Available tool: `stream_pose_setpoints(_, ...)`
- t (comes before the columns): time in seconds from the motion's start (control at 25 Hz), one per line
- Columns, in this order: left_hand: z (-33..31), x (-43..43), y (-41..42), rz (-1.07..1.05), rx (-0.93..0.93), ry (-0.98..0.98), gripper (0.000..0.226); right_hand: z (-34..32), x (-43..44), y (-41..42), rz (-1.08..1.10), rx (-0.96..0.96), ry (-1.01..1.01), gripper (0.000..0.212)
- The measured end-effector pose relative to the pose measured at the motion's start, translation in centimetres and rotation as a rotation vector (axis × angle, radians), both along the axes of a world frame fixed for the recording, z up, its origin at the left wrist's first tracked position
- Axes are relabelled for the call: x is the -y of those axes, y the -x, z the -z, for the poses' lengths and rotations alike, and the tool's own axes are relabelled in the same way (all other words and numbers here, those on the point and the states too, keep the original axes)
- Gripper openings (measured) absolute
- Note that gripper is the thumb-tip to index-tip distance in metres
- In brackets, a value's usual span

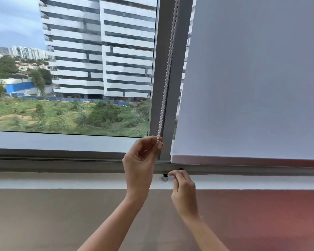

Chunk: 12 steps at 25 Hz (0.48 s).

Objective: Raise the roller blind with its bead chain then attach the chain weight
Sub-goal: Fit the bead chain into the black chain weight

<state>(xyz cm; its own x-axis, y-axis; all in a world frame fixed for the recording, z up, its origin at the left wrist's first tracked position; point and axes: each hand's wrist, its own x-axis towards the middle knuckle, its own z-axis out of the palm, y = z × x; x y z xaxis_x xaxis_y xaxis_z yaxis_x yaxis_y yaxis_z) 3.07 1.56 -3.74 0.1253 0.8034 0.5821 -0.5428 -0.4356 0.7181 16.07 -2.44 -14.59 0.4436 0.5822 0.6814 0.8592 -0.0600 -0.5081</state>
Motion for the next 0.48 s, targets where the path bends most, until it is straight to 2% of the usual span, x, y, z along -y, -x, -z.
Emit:
stream_pose_setpoints(0.16, 0.2, -2.9, -0.3, -0.004, -0.041, 0.005, 0.015, 1.3, -4.3, -1.2, 0.091, 0.032, 0.263, 0.028)
stream_pose_setpoints(0.28, 0.2, -4.9, -0.6, 0.022, -0.036, -0.003, 0.017, 2.5, -6.7, -1.5, 0.146, 0.089, 0.428, 0.032)
stream_pose_setpoints(0.48, 0.9, -7.8, -1.0, 0.089, 0.004, -0.004, 0.019, 4.3, -9.1, -1.3, 0.246, 0.111, 0.557, 0.034)
